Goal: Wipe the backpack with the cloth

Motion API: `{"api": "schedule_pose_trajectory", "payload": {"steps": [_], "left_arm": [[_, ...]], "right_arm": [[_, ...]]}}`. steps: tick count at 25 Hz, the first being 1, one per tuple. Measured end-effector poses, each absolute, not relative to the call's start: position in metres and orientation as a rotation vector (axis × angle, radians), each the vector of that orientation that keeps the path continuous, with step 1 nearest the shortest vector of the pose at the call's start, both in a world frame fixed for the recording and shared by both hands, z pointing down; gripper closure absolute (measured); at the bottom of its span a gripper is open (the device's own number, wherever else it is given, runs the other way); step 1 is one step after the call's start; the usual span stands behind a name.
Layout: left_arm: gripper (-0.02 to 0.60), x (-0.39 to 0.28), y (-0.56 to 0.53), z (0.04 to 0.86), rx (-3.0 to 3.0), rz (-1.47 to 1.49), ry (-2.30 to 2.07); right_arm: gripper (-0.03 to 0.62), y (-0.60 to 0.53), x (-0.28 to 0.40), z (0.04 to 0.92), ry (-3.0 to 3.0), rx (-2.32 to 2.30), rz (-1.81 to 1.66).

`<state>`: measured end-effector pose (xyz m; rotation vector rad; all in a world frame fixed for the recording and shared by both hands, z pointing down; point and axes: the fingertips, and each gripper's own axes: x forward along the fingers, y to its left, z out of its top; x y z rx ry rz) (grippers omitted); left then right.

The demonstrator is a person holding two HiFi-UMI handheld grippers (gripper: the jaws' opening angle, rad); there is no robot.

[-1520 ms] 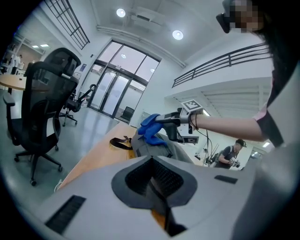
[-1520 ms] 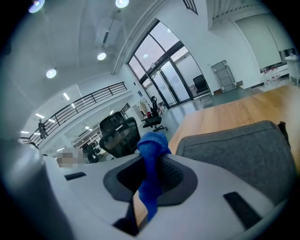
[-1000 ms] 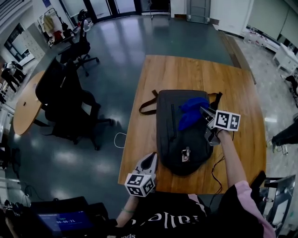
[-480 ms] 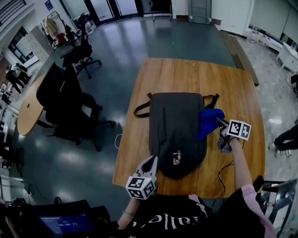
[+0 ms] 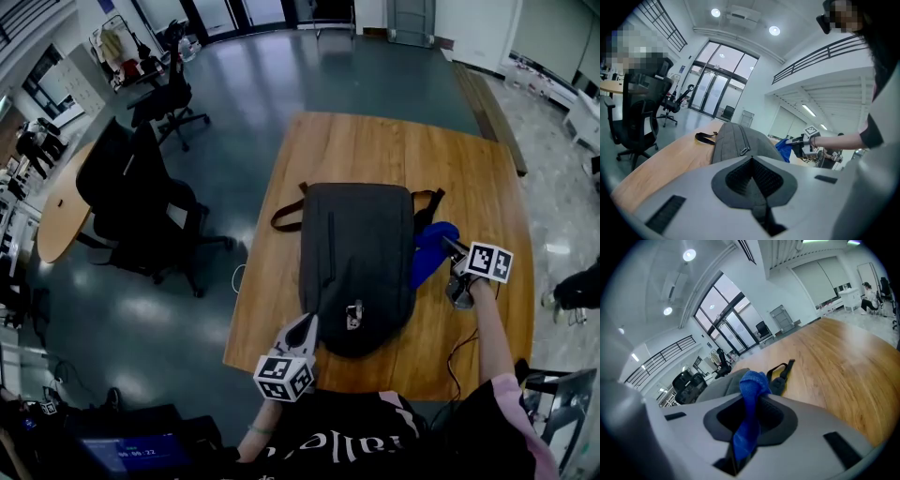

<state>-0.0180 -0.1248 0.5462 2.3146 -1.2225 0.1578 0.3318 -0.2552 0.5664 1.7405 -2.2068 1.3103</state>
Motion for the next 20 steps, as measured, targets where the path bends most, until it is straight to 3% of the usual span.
{"api": "schedule_pose_trajectory", "payload": {"steps": [8, 20], "left_arm": [[0.583, -0.051, -0.134, 0.543, 2.306, 0.126, -1.238], [0.583, -0.12, -0.16, 0.545, 2.297, 0.074, -1.238]], "right_arm": [[0.539, -0.308, 0.263, 0.477, -2.42, 1.679, 1.116], [0.539, -0.389, 0.036, 0.422, -2.686, 1.291, 1.111]]}}
